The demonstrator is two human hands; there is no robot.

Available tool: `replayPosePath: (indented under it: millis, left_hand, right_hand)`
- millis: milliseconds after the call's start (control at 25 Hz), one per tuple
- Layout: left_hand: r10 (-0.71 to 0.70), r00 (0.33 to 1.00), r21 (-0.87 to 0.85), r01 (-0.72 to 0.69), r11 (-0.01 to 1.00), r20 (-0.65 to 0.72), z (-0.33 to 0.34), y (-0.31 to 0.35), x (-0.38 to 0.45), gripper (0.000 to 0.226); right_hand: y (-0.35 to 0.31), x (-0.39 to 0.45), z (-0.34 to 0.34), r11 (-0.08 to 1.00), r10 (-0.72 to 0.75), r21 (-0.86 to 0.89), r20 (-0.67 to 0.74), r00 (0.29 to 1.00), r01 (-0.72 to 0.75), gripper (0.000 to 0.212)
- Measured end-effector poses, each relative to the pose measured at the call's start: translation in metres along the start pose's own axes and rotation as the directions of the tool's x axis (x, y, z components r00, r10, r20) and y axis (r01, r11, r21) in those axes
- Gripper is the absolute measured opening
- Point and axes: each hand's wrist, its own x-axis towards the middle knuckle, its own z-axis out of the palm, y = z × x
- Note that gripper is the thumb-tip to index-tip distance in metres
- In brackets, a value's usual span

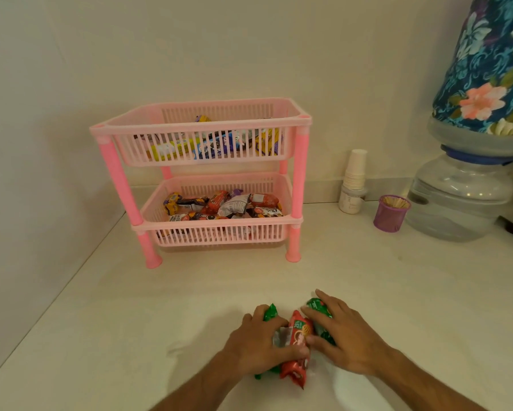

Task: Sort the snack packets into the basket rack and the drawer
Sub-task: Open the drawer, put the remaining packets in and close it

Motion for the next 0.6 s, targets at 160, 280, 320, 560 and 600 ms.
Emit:
replayPosePath:
  millis: [160,280,320,560,600]
  left_hand:
    - [-0.062,0.991,0.022,0.065,0.998,-0.122,0.024,0.038,0.02,0.112]
    - [-0.071,0.982,0.072,0.085,0.994,-0.177,0.036,0.055,0.034,0.115]
    - [-0.069,0.982,0.092,0.086,0.992,-0.177,0.038,0.059,0.037,0.117]
    - [-0.028,0.986,0.147,0.053,0.988,-0.167,0.039,0.066,0.044,0.12]
    - [-0.024,0.986,0.136,0.046,0.99,-0.164,0.038,0.066,0.043,0.121]
  right_hand:
    - [0.025,-0.007,-0.005,0.999,0.047,0.0,-0.031,0.998,-0.047,0.065]
    - [0.041,-0.014,-0.006,0.996,0.085,0.001,-0.04,0.996,-0.085,0.056]
    - [0.044,-0.016,-0.006,0.996,0.093,0.0,-0.039,0.995,-0.093,0.055]
    - [0.046,-0.017,-0.007,0.994,0.106,0.038,-0.021,0.994,-0.105,0.061]
    - [0.045,-0.017,-0.006,0.992,0.114,0.05,-0.029,0.993,-0.112,0.063]
